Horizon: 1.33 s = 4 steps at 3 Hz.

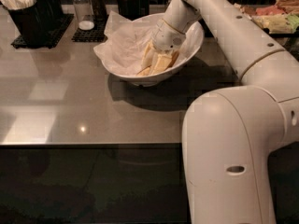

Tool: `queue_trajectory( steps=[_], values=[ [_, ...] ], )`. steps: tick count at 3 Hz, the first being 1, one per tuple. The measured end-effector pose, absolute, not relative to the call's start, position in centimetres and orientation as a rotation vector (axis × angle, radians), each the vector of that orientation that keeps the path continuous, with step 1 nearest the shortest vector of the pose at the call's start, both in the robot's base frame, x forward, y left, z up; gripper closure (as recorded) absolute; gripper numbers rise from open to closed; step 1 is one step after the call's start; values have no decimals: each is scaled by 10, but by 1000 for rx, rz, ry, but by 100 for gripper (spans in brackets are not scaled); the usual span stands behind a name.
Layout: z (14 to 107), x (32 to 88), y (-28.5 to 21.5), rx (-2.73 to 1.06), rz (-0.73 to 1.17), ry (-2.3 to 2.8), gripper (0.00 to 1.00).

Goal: Pick banana from white bowl

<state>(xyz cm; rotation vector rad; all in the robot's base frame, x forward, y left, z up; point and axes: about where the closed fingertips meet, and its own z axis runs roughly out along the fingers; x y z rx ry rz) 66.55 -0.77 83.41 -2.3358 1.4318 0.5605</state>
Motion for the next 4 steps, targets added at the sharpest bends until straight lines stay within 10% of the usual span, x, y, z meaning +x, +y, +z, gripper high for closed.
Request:
queue_trajectory(
  steps=[1,4],
  values=[
    [836,664,-12,-2340,534,1440,100],
    [906,667,-33,-2401,67,1468,100]
  ],
)
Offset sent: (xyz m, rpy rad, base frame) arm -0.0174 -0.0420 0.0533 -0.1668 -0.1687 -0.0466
